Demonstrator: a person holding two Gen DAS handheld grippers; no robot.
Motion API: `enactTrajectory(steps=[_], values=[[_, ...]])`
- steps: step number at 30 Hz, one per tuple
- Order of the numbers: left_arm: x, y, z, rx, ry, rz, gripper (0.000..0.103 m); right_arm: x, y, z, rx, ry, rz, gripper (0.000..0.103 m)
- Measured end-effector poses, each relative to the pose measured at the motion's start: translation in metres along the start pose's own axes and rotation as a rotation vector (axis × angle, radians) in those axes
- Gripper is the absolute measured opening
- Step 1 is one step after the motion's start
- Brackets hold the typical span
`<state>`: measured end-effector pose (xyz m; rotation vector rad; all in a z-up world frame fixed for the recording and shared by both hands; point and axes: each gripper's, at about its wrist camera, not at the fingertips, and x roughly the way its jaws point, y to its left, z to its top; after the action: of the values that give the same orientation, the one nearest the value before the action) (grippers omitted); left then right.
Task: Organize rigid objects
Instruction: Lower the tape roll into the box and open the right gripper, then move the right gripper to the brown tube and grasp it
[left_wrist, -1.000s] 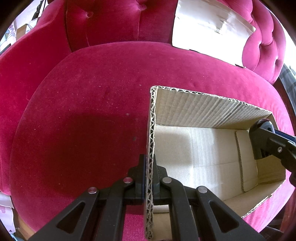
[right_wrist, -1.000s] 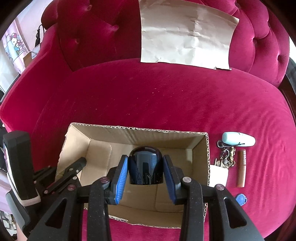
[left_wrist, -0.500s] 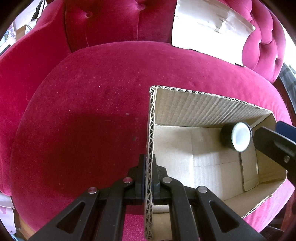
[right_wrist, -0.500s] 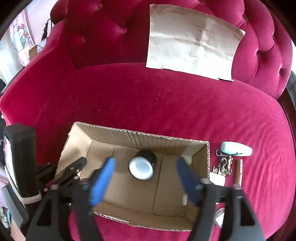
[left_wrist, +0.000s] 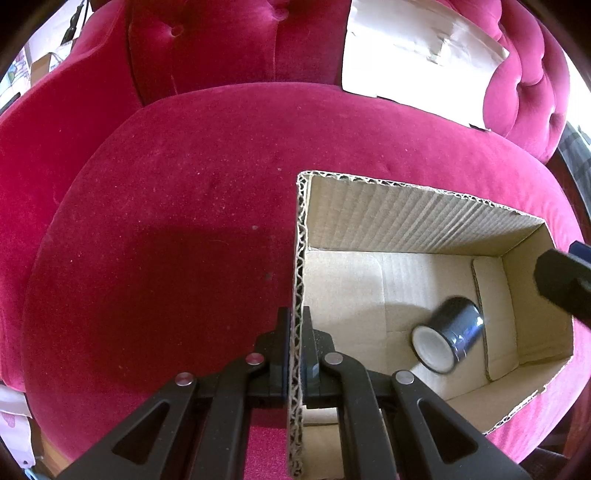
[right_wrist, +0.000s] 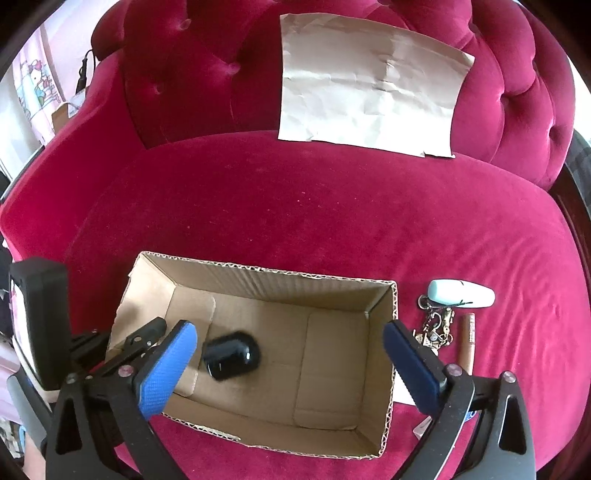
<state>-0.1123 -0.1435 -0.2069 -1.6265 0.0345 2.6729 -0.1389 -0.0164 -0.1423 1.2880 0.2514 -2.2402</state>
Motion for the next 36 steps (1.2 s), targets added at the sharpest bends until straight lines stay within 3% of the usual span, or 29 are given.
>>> enactTrajectory(steps=[9,21,36], values=[[0.001,0.0,-0.001,0.007,0.004,-0.001,0.004,-0.019,-0.024,0.003,0.033,-0.041,-0.036,0.103],[0.001,0.0,-0.002,0.017,-0.003,-0.001,0.003,-0.036,-0.088,0.005,0.115,-0.075,-0.152,0.103],[0.001,0.0,-0.001,0.023,-0.009,0.003,0.003,-0.022,-0.152,-0.015,0.171,-0.003,-0.255,0.103]])
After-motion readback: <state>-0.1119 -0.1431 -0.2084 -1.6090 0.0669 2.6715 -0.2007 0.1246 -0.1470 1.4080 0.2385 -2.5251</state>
